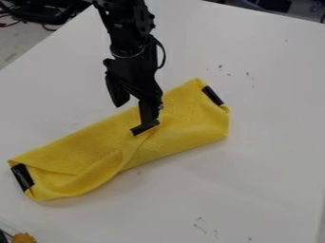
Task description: Unfold the cloth form top left to bottom right
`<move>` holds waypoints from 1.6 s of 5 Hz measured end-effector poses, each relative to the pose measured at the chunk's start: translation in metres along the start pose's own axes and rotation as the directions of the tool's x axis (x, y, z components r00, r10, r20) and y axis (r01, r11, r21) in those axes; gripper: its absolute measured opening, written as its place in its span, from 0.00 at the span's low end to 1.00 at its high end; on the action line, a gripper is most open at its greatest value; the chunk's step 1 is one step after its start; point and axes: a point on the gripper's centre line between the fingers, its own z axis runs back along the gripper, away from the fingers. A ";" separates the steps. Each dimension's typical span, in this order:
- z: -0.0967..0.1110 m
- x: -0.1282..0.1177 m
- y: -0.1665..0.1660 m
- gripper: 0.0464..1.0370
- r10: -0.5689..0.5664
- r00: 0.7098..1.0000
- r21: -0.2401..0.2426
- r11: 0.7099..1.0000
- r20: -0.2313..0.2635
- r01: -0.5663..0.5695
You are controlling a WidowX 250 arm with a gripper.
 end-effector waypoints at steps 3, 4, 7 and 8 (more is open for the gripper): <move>-0.020 -0.002 -0.007 0.96 0.021 0.999 -0.047 0.999 -0.030 -0.023; -0.024 -0.003 -0.010 0.91 0.017 1.000 -0.060 0.998 -0.018 -0.018; -0.029 -0.005 -0.010 0.17 0.007 0.999 -0.051 0.999 -0.031 -0.008; -0.029 -0.003 -0.012 0.04 0.011 1.000 -0.052 0.999 -0.026 -0.012</move>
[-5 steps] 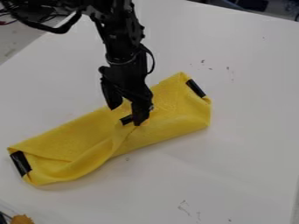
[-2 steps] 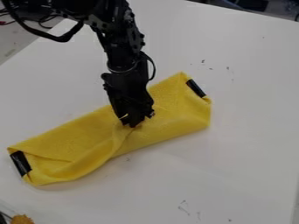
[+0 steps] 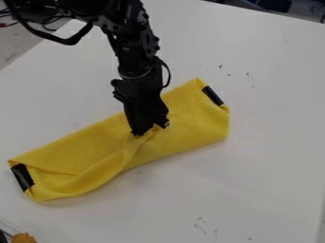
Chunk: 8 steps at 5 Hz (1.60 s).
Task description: Unfold the cloth form top left to bottom right
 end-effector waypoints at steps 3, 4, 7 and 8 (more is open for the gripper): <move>0.016 -0.015 -0.046 0.01 -0.036 0.998 0.015 0.999 0.042 0.036; 0.014 -0.032 -0.066 0.01 -0.027 0.998 0.015 1.000 0.051 0.026; -0.012 -0.057 -0.099 0.01 0.059 0.994 -0.101 0.994 0.089 -0.050; -0.012 -0.058 -0.107 0.01 0.041 0.995 -0.102 0.994 0.088 -0.032</move>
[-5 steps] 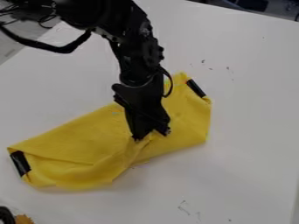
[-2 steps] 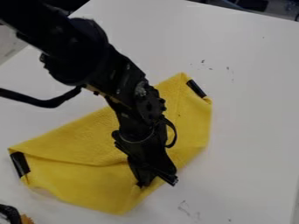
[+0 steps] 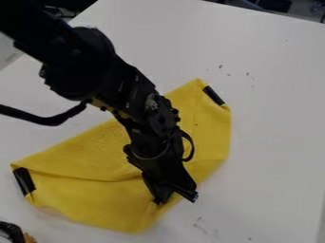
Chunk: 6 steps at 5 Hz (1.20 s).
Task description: Unfold the cloth form top left to bottom right
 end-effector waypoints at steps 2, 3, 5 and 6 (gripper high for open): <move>0.003 -0.006 -0.020 0.01 -0.111 0.990 0.053 0.992 -0.090 0.116; 0.007 -0.007 -0.026 0.01 -0.150 0.980 0.083 0.983 -0.133 0.162; 0.017 -0.008 -0.033 0.01 -0.181 0.975 0.155 0.967 -0.133 0.201; 0.023 -0.010 -0.040 0.01 -0.169 0.980 0.149 0.972 -0.102 0.183</move>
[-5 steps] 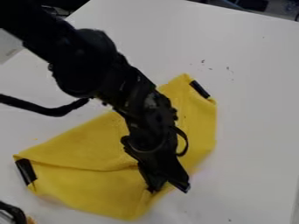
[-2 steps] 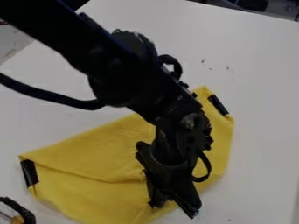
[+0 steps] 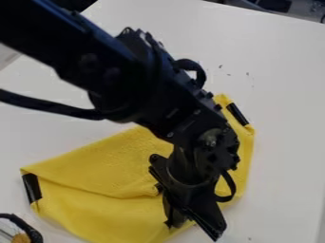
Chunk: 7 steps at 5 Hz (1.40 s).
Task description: Unfold the cloth form top left to bottom right
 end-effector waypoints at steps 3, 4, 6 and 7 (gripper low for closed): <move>-0.007 -0.018 -0.028 0.17 0.121 0.992 -0.100 0.988 0.044 -0.116; -0.004 -0.019 -0.034 0.43 0.134 0.990 -0.133 0.983 0.032 -0.129; 0.008 -0.016 -0.045 0.96 0.149 0.989 -0.181 0.973 0.017 -0.143; 0.016 -0.018 -0.055 0.97 0.180 0.984 -0.215 0.961 0.004 -0.175</move>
